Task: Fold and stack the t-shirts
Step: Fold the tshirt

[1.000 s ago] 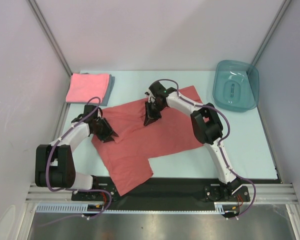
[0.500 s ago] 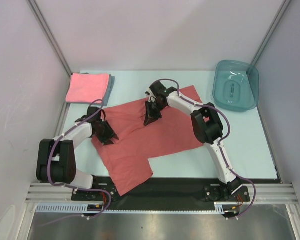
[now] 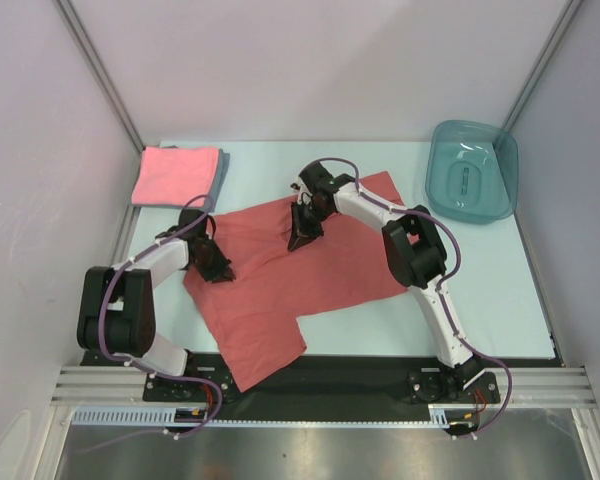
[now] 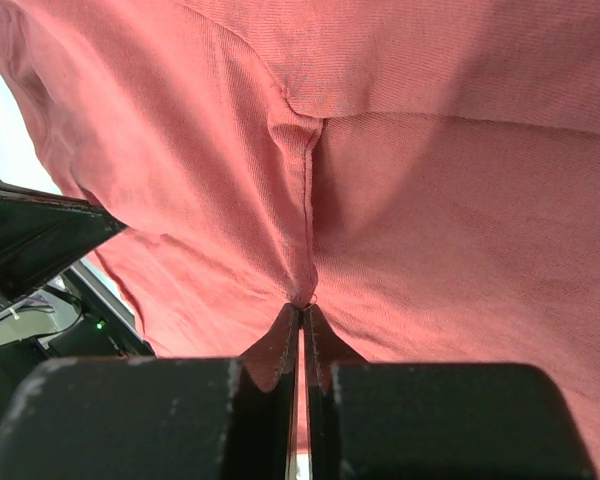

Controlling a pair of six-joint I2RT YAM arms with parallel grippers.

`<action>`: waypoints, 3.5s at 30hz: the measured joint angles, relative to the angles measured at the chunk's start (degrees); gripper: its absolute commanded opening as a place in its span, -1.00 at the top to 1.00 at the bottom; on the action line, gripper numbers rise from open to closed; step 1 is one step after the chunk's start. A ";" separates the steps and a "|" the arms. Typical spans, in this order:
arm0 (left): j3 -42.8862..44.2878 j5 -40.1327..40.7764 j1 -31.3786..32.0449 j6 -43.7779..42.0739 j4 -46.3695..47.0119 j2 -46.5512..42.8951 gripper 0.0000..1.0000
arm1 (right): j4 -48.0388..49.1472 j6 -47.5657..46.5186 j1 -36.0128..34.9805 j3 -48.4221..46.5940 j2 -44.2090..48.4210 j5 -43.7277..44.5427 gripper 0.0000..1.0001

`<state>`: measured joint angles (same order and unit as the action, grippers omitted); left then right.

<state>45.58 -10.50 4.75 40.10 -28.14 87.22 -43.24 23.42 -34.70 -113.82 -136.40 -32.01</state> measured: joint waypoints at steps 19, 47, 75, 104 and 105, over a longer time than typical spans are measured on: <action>1.05 -0.68 -0.07 -0.70 -6.10 -4.35 0.99 | -3.69 -2.08 0.63 -3.93 -1.81 2.62 1.00; 5.03 2.14 -1.55 -5.11 -9.90 -4.83 0.38 | -10.34 -4.98 0.28 -9.16 -4.28 9.27 0.22; 12.00 -6.49 3.39 -12.68 -4.13 1.86 0.25 | 0.55 7.96 33.73 56.35 44.50 14.67 -0.42; 14.36 -4.79 3.39 -14.69 -8.90 0.24 0.17 | 3.56 1.88 24.37 40.02 31.91 22.01 -0.33; 14.36 -4.66 3.37 -14.69 -9.03 0.24 0.17 | 3.48 2.08 22.40 36.81 30.75 21.86 -0.34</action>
<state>59.94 -15.16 8.12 25.41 -37.17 87.46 -39.77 25.50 -12.29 -77.01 -105.65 -10.15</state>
